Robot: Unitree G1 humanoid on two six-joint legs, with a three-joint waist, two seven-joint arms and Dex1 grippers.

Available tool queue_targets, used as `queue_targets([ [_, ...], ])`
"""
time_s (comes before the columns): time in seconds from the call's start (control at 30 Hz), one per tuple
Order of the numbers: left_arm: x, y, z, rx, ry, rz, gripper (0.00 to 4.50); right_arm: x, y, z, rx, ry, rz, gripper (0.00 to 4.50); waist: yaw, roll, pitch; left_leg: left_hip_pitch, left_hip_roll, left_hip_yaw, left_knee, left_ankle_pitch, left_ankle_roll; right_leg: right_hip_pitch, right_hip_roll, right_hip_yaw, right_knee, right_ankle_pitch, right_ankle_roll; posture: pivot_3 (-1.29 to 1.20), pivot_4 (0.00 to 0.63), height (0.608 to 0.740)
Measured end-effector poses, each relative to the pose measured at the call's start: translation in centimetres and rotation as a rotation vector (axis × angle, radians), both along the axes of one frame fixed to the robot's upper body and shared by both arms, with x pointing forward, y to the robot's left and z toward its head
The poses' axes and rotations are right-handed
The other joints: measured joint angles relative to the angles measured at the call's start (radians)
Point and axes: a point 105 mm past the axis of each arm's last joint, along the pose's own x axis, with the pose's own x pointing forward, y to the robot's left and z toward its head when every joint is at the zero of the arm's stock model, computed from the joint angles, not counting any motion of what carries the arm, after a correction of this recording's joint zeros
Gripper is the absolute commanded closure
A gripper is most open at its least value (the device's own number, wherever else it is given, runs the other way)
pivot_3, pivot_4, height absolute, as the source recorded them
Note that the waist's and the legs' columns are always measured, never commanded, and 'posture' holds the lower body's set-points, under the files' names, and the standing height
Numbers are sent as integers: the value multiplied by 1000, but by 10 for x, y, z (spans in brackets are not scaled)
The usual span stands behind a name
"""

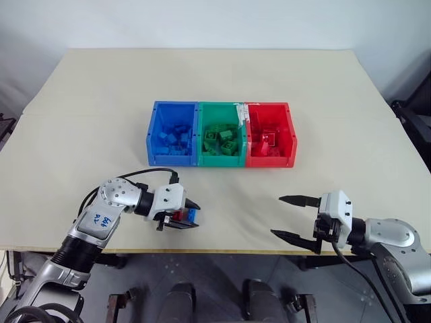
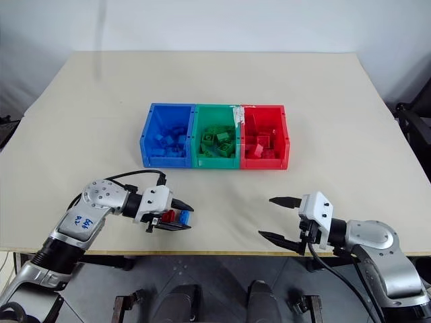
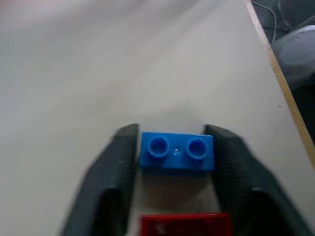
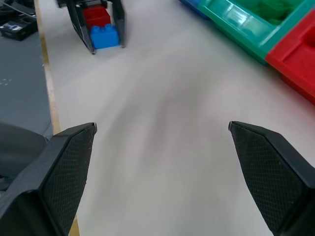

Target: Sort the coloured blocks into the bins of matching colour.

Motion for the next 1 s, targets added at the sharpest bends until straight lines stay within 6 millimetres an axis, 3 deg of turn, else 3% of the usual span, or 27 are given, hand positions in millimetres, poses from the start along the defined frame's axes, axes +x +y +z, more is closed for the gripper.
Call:
queue_targets([
  [0.1,7,1,7,-70,-13,45,3001,-1,-1,-2,2,4,-8,0,0,0,0,0,0,0,0,0,0,0,0,0,0,0,0,0,150,740],
  [0.17,14,-5,23,-193,-26,89,3001,-1,1,1,24,-17,-24,0,0,0,0,0,0,0,0,0,0,0,0,0,0,0,0,0,150,740],
  [0.27,35,-9,67,-408,-116,187,3001,2,9,10,144,-71,-63,0,5,-1,0,-1,0,-2,3,0,0,0,0,-1,0,0,0,0,150,740],
  [0.37,57,2,109,-534,-219,305,3001,6,11,20,225,-108,-109,0,2,0,0,-1,0,-1,3,0,0,0,0,-1,1,0,0,0,150,740],
  [0.43,71,12,124,-592,-262,397,3001,10,11,27,259,-134,-136,0,2,0,0,-1,0,-1,3,0,0,0,0,-1,1,0,0,0,150,740],
  [0.63,113,49,129,-630,-302,707,3001,21,6,50,327,-203,-201,0,0,-1,0,-1,-1,-1,2,0,-1,0,0,-1,1,0,1,0,150,740],
  [0.77,117,51,121,-626,-284,723,3001,21,5,49,327,-201,-207,0,-1,-1,0,-1,-1,-1,1,0,-1,0,0,-1,0,0,1,0,150,740],
  [1.0,107,39,131,-690,-266,640,3001,19,4,46,318,-189,-205,0,-1,-1,0,-1,-1,-1,2,0,-1,0,0,-1,0,0,1,0,150,740],
])
